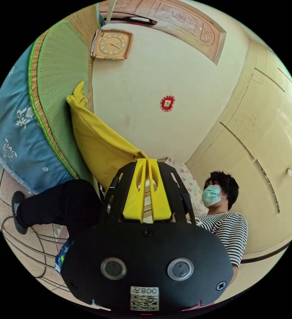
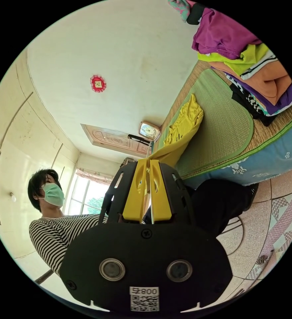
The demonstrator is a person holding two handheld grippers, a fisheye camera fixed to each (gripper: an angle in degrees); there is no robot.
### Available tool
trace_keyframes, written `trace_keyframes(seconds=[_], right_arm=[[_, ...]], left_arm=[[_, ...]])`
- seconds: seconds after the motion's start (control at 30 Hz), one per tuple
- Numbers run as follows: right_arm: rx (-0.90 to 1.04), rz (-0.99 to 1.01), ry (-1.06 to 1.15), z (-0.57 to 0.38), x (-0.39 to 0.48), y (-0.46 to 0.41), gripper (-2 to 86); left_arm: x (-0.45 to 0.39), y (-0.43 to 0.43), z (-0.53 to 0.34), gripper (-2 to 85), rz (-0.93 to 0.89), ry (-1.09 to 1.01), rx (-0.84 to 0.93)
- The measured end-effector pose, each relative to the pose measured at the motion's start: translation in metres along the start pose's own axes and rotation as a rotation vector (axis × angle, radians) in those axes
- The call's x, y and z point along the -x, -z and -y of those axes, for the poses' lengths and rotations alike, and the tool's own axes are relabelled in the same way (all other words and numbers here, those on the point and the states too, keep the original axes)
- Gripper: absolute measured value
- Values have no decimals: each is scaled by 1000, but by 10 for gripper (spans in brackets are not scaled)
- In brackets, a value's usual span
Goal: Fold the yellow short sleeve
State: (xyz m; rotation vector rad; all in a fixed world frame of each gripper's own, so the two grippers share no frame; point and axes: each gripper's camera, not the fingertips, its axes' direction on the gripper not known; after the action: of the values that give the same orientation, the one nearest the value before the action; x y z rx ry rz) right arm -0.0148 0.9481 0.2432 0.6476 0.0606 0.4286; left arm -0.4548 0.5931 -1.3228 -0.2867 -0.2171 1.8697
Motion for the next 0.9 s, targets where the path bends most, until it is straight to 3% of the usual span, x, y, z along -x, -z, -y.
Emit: trace_keyframes(seconds=[0.47, 0.9], right_arm=[[-13, 11, 16, 26, 18, -10, 12], [42, -117, 74, 207, 39, -92, 12]], left_arm=[[-33, -93, 30, 7, 41, 17, -4], [-38, -241, 178, 8, 154, -59, 57]])
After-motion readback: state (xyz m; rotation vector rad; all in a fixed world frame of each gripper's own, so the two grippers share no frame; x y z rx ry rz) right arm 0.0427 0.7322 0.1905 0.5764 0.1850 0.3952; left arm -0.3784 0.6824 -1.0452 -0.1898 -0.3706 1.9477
